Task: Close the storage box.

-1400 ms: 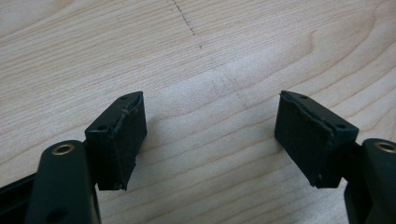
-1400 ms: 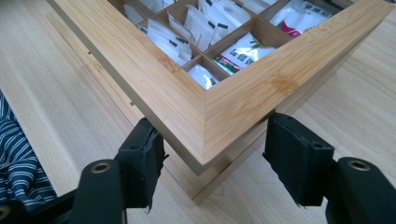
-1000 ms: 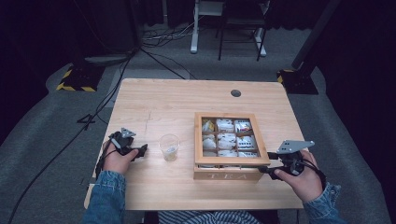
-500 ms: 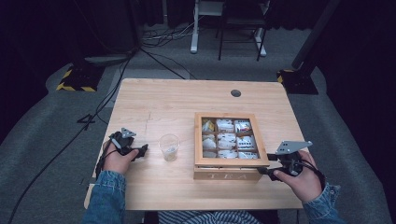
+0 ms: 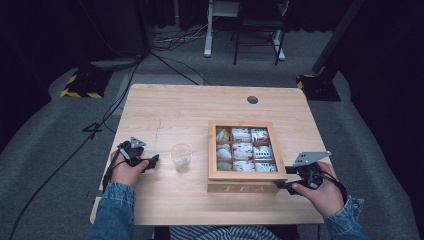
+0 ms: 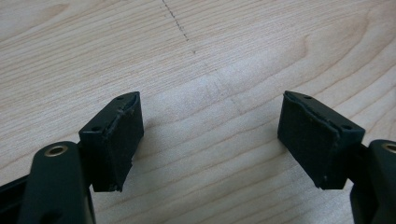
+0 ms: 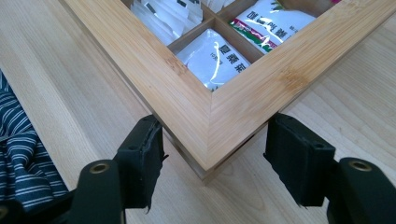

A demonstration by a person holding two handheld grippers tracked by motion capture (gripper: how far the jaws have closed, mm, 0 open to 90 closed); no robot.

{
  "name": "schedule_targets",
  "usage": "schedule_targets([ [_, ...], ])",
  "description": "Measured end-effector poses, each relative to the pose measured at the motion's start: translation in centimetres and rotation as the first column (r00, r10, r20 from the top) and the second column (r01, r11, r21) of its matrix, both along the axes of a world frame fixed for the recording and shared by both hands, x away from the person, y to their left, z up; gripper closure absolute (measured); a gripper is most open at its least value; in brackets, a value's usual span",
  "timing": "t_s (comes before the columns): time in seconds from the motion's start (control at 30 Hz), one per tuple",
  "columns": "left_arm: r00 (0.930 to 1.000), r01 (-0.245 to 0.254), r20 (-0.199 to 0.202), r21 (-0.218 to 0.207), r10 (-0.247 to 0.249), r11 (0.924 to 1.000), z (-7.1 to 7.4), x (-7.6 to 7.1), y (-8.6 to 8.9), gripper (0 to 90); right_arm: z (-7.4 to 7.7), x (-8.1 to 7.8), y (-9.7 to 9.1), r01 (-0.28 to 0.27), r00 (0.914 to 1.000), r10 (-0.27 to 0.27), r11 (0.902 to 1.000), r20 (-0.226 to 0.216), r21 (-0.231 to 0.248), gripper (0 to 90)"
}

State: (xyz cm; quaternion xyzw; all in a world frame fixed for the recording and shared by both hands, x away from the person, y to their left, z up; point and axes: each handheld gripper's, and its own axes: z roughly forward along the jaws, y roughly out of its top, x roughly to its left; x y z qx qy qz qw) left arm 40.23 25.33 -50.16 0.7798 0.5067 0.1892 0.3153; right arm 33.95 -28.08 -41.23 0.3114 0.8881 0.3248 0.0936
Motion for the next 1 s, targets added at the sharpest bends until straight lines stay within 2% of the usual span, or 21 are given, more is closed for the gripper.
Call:
schedule_targets([
  [0.57, 1.0000, -0.001, 0.008, -0.005, 0.001, 1.0000, -0.1, 0.0, -0.1, 22.2, -0.5, 0.0, 0.3, -0.007, 0.9995, 0.006, 0.9990, -0.030, -0.045, 37.1],
  [0.63, 1.0000, -0.001, 0.008, -0.005, 0.001, 1.0000, -0.1, 0.0, -0.1, 22.1, -0.6, 0.0, 0.4, -0.007, 0.9991, 0.004, 0.9984, -0.042, -0.056, 34.9],
  [0.87, 0.9998, -0.001, 0.021, -0.008, 0.002, 1.0000, -0.2, 0.0, -0.2, 22.2, 0.1, 0.0, 0.0, 0.000, 1.0000, 0.000, 1.0000, -0.009, -0.009, 32.6],
  [1.0, 0.9997, -0.011, 0.021, -0.010, 0.011, 0.9999, -0.2, -0.4, -0.2, 22.4, 0.9, 0.2, -0.3, 0.003, 0.9996, -0.005, 0.9978, 0.028, 0.066, 31.4],
])
